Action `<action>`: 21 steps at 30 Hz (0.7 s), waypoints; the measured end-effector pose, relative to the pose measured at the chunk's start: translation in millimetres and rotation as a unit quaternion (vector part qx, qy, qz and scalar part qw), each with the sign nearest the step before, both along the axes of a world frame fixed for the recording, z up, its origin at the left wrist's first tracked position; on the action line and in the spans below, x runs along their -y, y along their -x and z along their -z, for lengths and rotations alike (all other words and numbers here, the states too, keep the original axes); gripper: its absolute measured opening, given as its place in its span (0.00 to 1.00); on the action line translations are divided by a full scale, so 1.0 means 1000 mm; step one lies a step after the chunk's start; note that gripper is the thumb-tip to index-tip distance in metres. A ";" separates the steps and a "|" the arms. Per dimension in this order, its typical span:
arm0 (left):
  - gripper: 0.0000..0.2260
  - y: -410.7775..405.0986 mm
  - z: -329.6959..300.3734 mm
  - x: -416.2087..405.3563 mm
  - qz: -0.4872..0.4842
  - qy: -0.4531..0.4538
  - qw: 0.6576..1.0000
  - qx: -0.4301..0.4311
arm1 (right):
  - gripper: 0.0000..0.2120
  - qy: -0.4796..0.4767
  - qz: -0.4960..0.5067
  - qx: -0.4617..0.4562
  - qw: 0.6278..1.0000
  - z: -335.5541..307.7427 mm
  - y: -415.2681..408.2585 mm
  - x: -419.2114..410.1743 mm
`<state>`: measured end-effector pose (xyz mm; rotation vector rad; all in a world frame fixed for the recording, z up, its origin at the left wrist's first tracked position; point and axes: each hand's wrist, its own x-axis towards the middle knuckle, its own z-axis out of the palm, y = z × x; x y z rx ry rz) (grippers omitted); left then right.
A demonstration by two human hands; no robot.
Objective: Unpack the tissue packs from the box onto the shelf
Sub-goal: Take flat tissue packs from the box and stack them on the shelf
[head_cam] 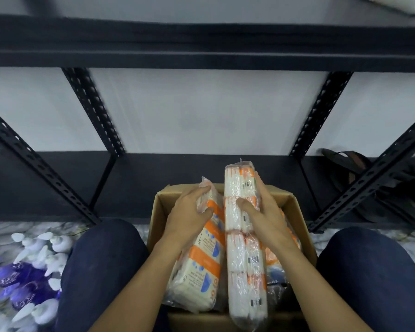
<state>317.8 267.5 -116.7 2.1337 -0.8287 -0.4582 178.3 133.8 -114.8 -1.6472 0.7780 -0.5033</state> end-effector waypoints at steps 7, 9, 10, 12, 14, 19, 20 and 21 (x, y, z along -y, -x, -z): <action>0.23 0.010 -0.024 -0.008 0.018 0.061 0.997 0.042 | 0.33 0.053 0.000 0.042 0.998 -0.021 0.014 -0.007; 0.22 0.010 -0.034 -0.010 0.011 0.090 0.994 0.058 | 0.34 0.091 0.005 0.046 0.995 -0.029 0.019 -0.010; 0.21 0.010 -0.039 -0.011 0.005 0.107 0.992 0.064 | 0.34 0.112 0.009 0.043 0.993 -0.034 0.022 -0.011; 0.21 0.009 -0.049 -0.014 -0.005 0.143 0.987 0.076 | 0.35 0.143 0.014 0.037 0.989 -0.044 0.027 -0.013; 0.22 0.010 -0.061 -0.018 -0.015 0.171 0.981 0.087 | 0.35 0.170 0.016 0.048 0.984 -0.055 0.033 -0.013; 0.21 0.016 -0.098 -0.029 -0.013 0.256 0.963 0.087 | 0.37 0.220 0.030 0.094 0.971 -0.091 0.047 -0.008; 0.21 0.018 -0.108 -0.031 -0.005 0.272 0.959 0.079 | 0.37 0.225 0.029 0.107 0.968 -0.098 0.050 -0.006; 0.21 0.020 -0.119 -0.032 0.005 0.288 0.955 0.073 | 0.38 0.234 0.027 0.118 0.965 -0.107 0.053 -0.003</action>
